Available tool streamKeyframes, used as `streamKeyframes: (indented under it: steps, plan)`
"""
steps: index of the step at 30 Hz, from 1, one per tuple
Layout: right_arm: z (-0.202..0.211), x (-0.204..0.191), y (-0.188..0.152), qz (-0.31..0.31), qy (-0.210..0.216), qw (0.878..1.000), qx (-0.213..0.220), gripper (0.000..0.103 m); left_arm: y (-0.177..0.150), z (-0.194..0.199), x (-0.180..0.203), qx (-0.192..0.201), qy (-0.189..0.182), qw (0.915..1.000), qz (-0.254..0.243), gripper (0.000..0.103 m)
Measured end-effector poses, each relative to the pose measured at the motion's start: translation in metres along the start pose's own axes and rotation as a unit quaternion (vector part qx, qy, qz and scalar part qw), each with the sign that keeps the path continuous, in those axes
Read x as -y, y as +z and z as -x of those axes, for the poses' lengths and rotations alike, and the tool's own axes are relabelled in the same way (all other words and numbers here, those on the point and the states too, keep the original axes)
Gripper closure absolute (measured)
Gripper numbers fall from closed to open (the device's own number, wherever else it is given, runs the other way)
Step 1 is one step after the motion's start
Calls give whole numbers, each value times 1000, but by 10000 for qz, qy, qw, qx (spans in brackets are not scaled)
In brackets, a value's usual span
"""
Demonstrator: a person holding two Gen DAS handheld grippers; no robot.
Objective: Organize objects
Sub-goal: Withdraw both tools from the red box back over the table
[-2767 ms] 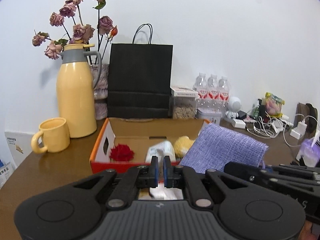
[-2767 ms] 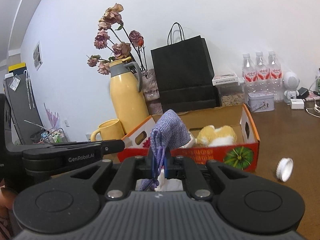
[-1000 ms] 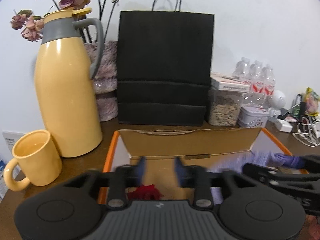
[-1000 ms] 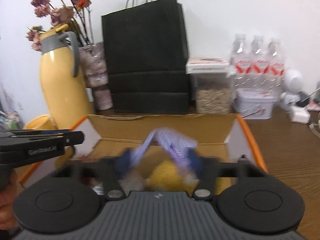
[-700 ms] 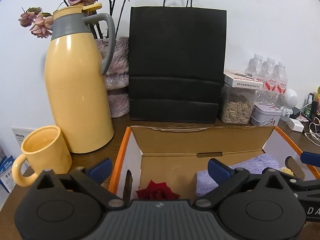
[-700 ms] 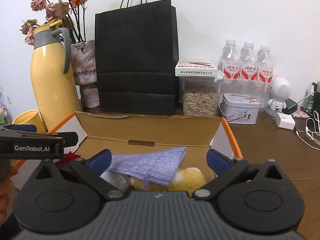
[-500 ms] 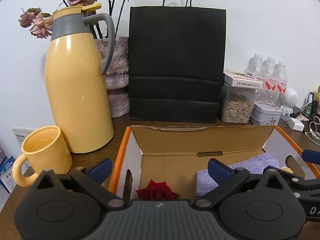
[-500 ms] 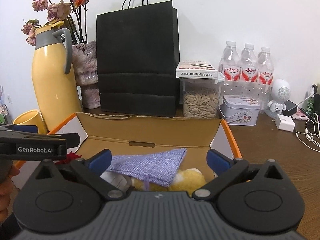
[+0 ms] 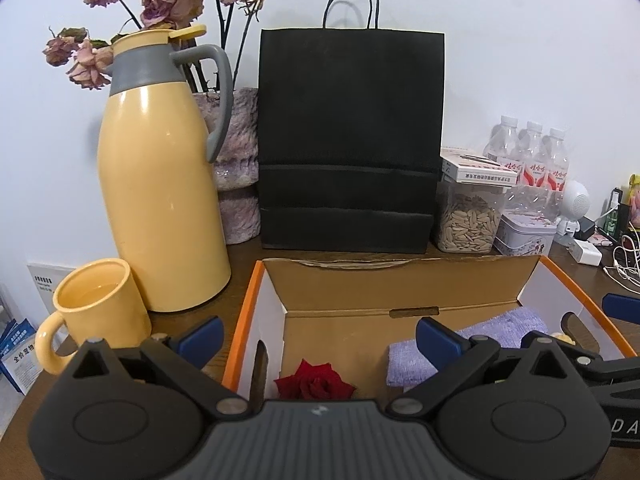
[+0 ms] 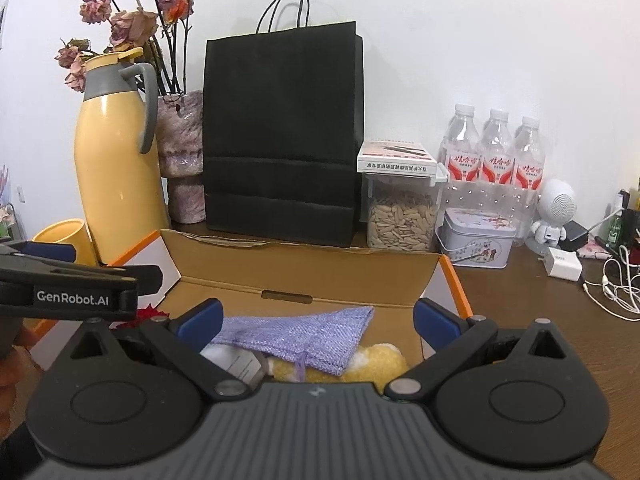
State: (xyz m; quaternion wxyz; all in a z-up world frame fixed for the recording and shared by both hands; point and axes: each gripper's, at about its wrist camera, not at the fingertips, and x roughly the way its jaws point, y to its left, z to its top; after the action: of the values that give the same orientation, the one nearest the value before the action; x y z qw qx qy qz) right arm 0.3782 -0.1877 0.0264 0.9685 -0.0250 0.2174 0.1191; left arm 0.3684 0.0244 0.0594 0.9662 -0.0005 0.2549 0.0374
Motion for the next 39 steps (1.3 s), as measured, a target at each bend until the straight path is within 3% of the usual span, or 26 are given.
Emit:
streamKeyframes:
  steps: [20,39]
  plan:
    - [57,-7,-22,140,-76,9998,70,0,-24,67,-11,202,-90,9997,60,0]
    - [132,1,-68,331,-213,9992,-86,0,-68,132,-21,-96,61,9999,-7,0]
